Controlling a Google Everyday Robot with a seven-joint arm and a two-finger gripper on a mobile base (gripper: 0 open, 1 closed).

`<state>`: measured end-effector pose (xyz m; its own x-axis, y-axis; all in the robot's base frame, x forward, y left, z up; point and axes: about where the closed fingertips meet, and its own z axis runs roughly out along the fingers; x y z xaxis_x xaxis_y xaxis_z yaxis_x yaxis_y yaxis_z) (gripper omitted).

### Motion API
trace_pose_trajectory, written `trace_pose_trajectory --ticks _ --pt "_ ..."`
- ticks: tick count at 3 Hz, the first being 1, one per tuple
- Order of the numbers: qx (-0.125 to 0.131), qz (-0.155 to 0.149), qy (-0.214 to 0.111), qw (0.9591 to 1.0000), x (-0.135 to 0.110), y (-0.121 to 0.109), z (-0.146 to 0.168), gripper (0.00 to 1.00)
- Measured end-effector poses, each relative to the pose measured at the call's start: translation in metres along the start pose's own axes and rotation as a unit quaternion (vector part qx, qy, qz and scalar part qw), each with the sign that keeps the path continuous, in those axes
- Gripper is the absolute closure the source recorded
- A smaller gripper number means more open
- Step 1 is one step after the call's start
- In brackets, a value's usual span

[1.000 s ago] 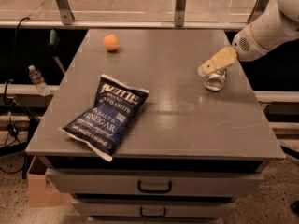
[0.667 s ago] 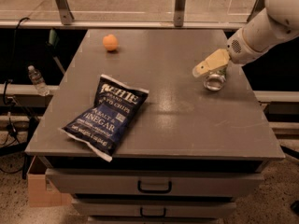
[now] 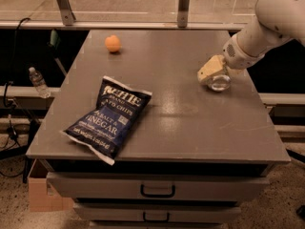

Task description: Move green can near orange

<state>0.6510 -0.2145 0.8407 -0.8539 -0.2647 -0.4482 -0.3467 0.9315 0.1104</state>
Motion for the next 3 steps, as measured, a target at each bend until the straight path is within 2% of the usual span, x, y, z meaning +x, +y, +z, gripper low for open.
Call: trace_pose_trajectory --ticks 1,2,3 --pt "0.008 -0.002 0.001 1.0000 -0.004 0.005 0.003 0.63" --pt "0.007 -0.028 -0.006 0.9996 -0.010 0.018 -0.001 0.88" --pt "0.023 -0.069 -0.023 0.9971 -0.020 0.022 -0.022 1.00"
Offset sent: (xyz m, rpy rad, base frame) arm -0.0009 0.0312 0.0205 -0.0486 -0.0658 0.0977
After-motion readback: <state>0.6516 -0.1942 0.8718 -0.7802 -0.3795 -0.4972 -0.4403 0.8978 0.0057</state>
